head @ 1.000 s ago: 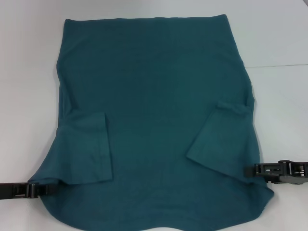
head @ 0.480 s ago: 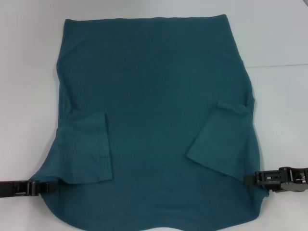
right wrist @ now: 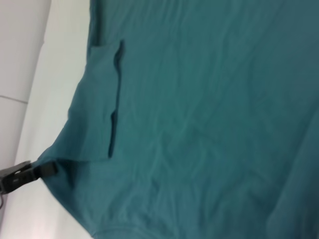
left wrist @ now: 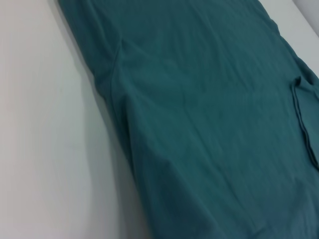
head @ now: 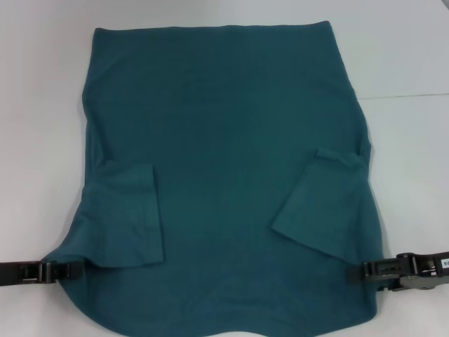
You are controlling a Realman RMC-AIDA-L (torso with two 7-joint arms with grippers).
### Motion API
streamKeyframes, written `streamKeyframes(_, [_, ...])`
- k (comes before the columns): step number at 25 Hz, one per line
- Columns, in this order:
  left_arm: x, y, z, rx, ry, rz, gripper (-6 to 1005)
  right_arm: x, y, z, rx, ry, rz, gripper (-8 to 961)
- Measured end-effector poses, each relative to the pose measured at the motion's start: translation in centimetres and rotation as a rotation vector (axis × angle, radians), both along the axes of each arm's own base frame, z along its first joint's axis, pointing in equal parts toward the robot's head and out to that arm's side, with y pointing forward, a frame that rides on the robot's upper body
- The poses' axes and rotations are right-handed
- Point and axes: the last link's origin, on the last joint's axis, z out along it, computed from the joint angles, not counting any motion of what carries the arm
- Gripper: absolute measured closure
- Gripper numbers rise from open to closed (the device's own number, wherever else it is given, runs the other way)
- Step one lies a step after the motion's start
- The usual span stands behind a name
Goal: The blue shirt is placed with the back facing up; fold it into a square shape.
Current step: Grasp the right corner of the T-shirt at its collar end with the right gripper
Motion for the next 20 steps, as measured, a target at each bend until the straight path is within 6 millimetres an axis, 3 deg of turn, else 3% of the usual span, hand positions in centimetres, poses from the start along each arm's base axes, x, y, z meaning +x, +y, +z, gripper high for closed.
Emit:
streamKeyframes(6, [0.1, 0.1, 0.0, 0.002, -0.001, -0.002, 982, -0.3, -0.3, -0.7, -0.022, 0.031, -0.005, 38])
streamKeyframes(20, [0.1, 0.1, -0.1, 0.000, -0.003, -0.004, 983, 1.6, -1.5, 1.2, 0.063, 0.048, -0.046, 43])
